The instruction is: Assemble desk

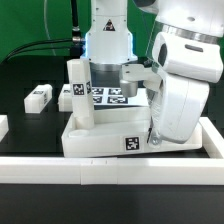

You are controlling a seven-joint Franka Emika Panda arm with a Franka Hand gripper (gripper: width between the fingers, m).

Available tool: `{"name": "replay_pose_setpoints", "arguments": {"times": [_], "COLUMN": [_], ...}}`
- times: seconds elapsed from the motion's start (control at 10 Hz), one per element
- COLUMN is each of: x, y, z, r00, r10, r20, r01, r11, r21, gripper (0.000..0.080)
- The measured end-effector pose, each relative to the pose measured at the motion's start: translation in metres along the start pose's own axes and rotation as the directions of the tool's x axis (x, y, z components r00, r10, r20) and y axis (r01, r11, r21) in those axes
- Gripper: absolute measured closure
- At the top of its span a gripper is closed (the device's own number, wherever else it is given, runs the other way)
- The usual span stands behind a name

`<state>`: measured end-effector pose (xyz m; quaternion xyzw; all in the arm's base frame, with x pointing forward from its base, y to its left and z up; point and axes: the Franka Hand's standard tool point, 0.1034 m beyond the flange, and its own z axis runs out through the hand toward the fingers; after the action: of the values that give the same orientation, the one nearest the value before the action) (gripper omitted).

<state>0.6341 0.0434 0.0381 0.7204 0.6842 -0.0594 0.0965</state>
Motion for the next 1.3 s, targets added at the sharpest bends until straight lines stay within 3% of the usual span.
{"name": "replay_pose_setpoints", "arguments": {"times": [0.1, 0.2, 0.3, 0.4, 1.0, 1.1, 1.2, 1.3], "x": [0.004, 0.011, 0.021, 0.024, 0.021, 0.019, 0.017, 0.014], "y": [0.001, 0.004, 0.012, 0.012, 0.012, 0.013, 0.016, 0.018], "z": [-0.001, 0.002, 0.005, 0.008, 0.004, -0.003, -0.011, -0.019], "r00": [1.0, 1.0, 1.0, 1.0, 1.0, 1.0, 1.0, 0.999], "r10": [-0.003, -0.01, -0.018, -0.019, -0.002, -0.002, -0.003, -0.004], "r20": [-0.004, 0.013, 0.015, 0.021, 0.024, 0.028, 0.03, 0.038], "r01": [0.003, 0.01, 0.017, 0.017, 0.001, 0.0, 0.002, 0.002], "r11": [1.0, 0.999, 0.999, 0.998, 0.999, 0.999, 0.999, 0.999], "r21": [-0.002, 0.038, 0.043, 0.055, 0.05, 0.054, 0.047, 0.05], "gripper": [0.0737, 0.0737, 0.0737, 0.0737, 0.0737, 0.0669, 0.0669, 0.0463]}}
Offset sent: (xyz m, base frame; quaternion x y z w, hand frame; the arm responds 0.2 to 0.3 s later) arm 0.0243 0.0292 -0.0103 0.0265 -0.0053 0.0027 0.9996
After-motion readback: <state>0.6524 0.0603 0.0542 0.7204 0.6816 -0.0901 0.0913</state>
